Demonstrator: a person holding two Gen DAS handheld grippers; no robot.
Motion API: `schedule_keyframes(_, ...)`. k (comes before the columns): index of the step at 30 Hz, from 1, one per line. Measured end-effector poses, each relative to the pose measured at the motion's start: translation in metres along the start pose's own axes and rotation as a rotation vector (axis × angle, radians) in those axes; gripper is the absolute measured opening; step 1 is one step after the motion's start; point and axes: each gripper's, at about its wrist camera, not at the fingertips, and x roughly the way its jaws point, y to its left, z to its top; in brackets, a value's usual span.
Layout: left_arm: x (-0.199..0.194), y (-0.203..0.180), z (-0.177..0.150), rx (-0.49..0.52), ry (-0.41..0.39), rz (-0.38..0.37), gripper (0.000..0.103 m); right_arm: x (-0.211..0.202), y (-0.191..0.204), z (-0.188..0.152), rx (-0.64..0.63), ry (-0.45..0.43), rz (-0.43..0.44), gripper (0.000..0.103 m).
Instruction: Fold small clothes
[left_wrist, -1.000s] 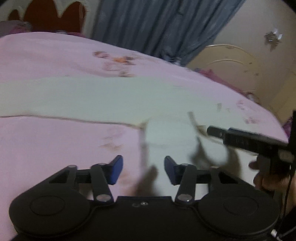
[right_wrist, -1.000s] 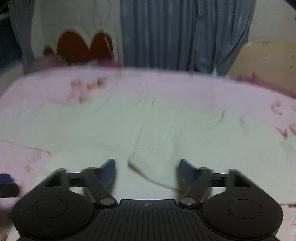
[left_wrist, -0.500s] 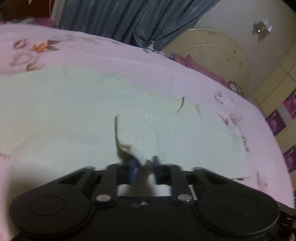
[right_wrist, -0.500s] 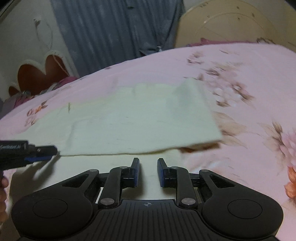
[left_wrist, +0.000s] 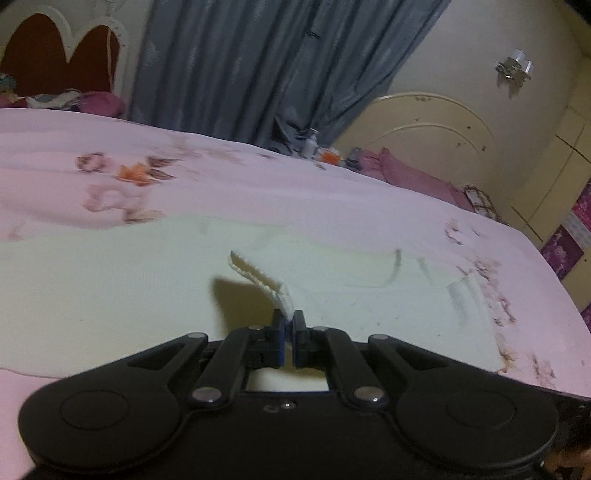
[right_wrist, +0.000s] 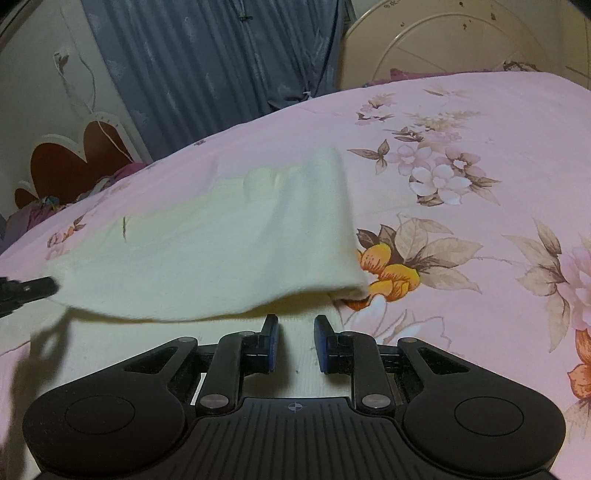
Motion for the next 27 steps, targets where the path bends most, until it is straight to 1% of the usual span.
schedule_keyframes(6,-0.003,0.02,-0.005,-0.049,-0.013,0.036,0.003,0.0,0.004,-0.001,-0.013,0.002,-0.012,0.022)
schedule_keyframes(8,0.0,0.024,-0.009,-0.049,-0.002,0.037,0.003,-0.001,0.005,-0.001,-0.02,0.002,-0.017,0.022)
schedule_keyframes(10,0.008,0.023,-0.014,-0.024,0.021,0.046,0.003,-0.001,0.006,-0.002,-0.022,0.002,-0.021,0.022)
schedule_keyframes(12,0.011,0.026,-0.019,-0.016,0.025,0.053,0.003,-0.003,0.008,-0.001,-0.021,0.003,-0.024,0.022)
schedule_keyframes(13,0.012,0.028,-0.02,-0.019,0.025,0.052,0.005,-0.006,0.008,0.0,-0.021,-0.001,-0.026,0.022)
schedule_keyframes(14,0.012,0.03,-0.021,-0.022,0.031,0.058,0.009,-0.01,0.009,0.001,-0.022,-0.011,-0.027,0.022)
schedule_keyframes(15,0.009,0.033,-0.021,-0.03,0.026,0.081,0.018,-0.015,0.009,0.002,-0.025,-0.027,-0.028,0.022)
schedule_keyframes(16,0.003,0.034,-0.022,-0.033,0.008,0.107,0.024,-0.02,0.01,0.004,-0.029,-0.046,-0.032,0.022)
schedule_keyframes(17,-0.007,0.034,-0.022,-0.018,-0.031,0.147,0.024,-0.024,0.01,0.007,-0.034,-0.066,-0.033,0.022)
schedule_keyframes(18,-0.016,0.031,-0.022,0.018,-0.076,0.185,0.026,-0.028,0.01,0.01,-0.036,-0.087,-0.029,0.022)
schedule_keyframes(19,-0.021,0.027,-0.022,0.044,-0.097,0.189,0.027,-0.028,0.011,0.014,-0.038,-0.1,-0.024,0.022)
schedule_keyframes(20,-0.021,0.021,-0.022,0.068,-0.101,0.165,0.028,-0.026,0.012,0.018,-0.04,-0.102,-0.017,0.022)
schedule_keyframes(23,-0.002,-0.005,-0.027,0.137,-0.072,0.087,0.032,-0.004,0.033,0.027,-0.081,-0.079,0.033,0.022)
schedule_keyframes(24,0.007,-0.013,-0.031,0.16,-0.066,0.069,0.036,0.005,0.044,0.029,-0.103,-0.063,0.069,0.022)
schedule_keyframes(25,0.016,-0.019,-0.033,0.175,-0.055,0.065,0.042,0.014,0.055,0.029,-0.126,-0.049,0.099,0.022)
schedule_keyframes(26,0.024,-0.024,-0.036,0.19,-0.04,0.065,0.044,0.022,0.067,0.028,-0.154,-0.033,0.124,0.022)
schedule_keyframes(27,0.029,-0.027,-0.039,0.21,-0.045,0.08,0.044,0.031,0.079,0.026,-0.186,-0.006,0.152,0.022)
